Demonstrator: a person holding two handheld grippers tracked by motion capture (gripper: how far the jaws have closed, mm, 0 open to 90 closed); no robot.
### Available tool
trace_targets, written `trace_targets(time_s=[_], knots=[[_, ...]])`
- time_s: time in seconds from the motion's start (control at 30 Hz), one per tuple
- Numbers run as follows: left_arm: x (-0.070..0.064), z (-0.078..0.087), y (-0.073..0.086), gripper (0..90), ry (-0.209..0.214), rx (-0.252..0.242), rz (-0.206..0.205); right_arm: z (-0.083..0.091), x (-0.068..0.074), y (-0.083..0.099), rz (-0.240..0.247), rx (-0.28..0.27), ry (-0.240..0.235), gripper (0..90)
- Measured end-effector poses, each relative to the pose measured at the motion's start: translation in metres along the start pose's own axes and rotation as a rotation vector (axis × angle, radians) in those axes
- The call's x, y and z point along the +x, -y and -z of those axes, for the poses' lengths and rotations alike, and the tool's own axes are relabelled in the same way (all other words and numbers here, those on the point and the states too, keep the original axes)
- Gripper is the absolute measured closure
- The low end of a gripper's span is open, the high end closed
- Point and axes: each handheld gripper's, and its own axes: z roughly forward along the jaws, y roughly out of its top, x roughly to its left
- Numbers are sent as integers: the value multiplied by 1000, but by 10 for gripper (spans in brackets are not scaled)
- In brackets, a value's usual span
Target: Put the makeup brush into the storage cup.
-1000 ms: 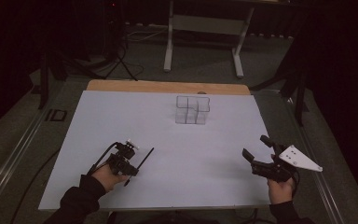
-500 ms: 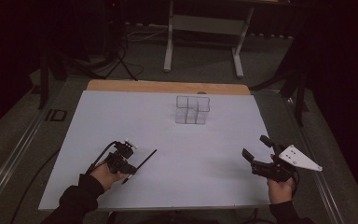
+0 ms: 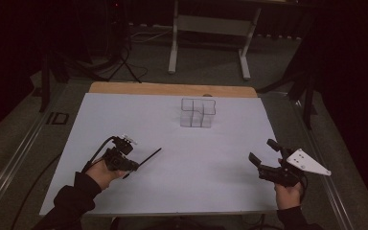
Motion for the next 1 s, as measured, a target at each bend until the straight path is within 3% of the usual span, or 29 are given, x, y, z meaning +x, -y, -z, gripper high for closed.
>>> trace_targets(time_s=[0.27,0.43,0.47,0.6,0.7,1.0], knots=[[0,15,-7,858,25,-40,-11,-1,0,0,-1,6,1,134],[-3,22,-15,858,12,-58,-37,-1,0,1,-1,7,0,134],[-4,22,-17,858,33,-53,-51,-1,0,1,0,8,2,134],[-10,25,-25,858,37,-60,-82,-2,1,1,-5,13,0,134],[-11,27,-28,858,37,-72,-77,-3,1,1,-5,15,0,134],[-21,37,-44,858,56,-95,-144,-4,1,1,1,20,-5,134]])
